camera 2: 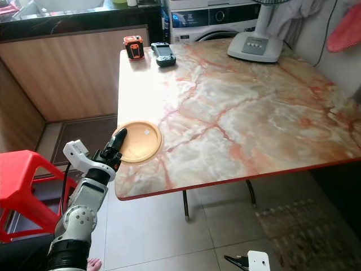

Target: Restocking fridge

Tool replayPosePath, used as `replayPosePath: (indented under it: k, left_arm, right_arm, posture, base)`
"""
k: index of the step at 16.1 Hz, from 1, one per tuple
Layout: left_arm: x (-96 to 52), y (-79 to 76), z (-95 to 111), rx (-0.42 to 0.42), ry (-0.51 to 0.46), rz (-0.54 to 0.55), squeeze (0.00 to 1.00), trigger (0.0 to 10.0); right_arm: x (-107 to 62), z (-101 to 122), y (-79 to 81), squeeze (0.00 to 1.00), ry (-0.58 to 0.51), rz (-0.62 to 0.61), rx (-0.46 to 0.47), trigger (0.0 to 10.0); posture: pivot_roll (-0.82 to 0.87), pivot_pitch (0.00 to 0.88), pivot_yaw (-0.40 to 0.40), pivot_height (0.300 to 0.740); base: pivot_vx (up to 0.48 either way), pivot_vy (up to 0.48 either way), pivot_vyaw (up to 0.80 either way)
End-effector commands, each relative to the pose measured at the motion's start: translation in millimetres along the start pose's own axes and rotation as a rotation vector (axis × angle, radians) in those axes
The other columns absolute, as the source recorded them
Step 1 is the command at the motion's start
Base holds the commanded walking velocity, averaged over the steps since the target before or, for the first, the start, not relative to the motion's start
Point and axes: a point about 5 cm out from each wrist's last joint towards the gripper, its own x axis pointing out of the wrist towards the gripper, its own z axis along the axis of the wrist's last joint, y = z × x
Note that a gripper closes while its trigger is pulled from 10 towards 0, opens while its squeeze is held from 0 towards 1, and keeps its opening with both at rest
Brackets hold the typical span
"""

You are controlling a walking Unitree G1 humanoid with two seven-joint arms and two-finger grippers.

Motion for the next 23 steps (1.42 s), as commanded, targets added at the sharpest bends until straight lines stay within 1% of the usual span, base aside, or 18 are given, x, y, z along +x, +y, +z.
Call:
replayPosePath:
  k: [1, 10, 23]
  left_arm:
    - [1.9, -2.2, 2.5, 0.026, -0.004, -0.016, 0.0, 10.0]
    - [1.5, -3.4, 0.6, 0.044, 0.007, -0.027, 0.0, 10.0]
    - [1.0, -5.0, -2.2, 0.043, 0.024, -0.044, 0.0, 10.0]
  right_arm:
    - [-0.5, -4.3, 1.5, 0.0, 0.018, 0.007, 0.0, 10.0]
    - [-0.4, -4.4, 2.1, 0.0, 0.023, 0.011, -0.004, 10.0]
    - [-0.4, -4.9, 2.9, 0.0, 0.027, 0.012, -0.002, 10.0]
  posture:
    - [-0.05, 0.0, 0.057, 0.74]
    - [-0.05, 0.0, 0.058, 0.74]
    - [-0.05, 0.0, 0.061, 0.74]
  base:
    - [0.0, 0.277, -0.8]
    - [0.0, 0.0, -0.8]
    - [0.0, 0.0, -0.8]
